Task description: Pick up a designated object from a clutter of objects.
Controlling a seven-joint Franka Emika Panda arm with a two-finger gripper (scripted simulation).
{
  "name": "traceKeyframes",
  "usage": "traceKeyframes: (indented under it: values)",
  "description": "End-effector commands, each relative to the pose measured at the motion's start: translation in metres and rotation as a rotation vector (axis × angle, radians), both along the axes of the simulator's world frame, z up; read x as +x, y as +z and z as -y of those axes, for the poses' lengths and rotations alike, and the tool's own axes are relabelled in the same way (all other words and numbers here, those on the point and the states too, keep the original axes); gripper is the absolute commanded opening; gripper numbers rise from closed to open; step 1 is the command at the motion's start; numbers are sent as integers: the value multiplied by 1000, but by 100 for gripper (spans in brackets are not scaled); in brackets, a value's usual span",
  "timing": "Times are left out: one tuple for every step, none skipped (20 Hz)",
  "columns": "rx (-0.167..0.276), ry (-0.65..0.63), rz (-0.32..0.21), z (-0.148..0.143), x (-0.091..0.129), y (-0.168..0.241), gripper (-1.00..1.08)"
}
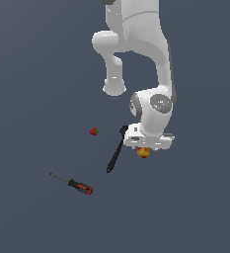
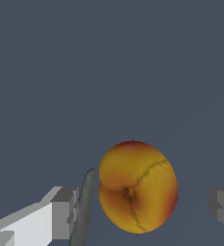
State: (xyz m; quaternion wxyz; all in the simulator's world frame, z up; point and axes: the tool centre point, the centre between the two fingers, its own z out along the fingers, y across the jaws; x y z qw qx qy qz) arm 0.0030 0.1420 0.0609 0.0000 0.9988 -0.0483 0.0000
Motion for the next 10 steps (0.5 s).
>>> traceKeyframes:
  values:
    - [0,0,-1,0,-1,-13,100]
    - [0,0,-1,0,-1,-17,100]
    - [0,0,-1,0,-1,-20,100]
    - [0,-1,0,0,-1,-23,100]
    - [0,-1,0,0,0,-25,100]
    - [0,-1,0,-1,0,-26,100]
    - [0,-1,0,-1,0,-27,100]
    - [0,-1,0,-1,0,-27,100]
    - [0,-1,0,-1,0,-27,-100]
    - [0,-1,0,-1,0,-27,-100]
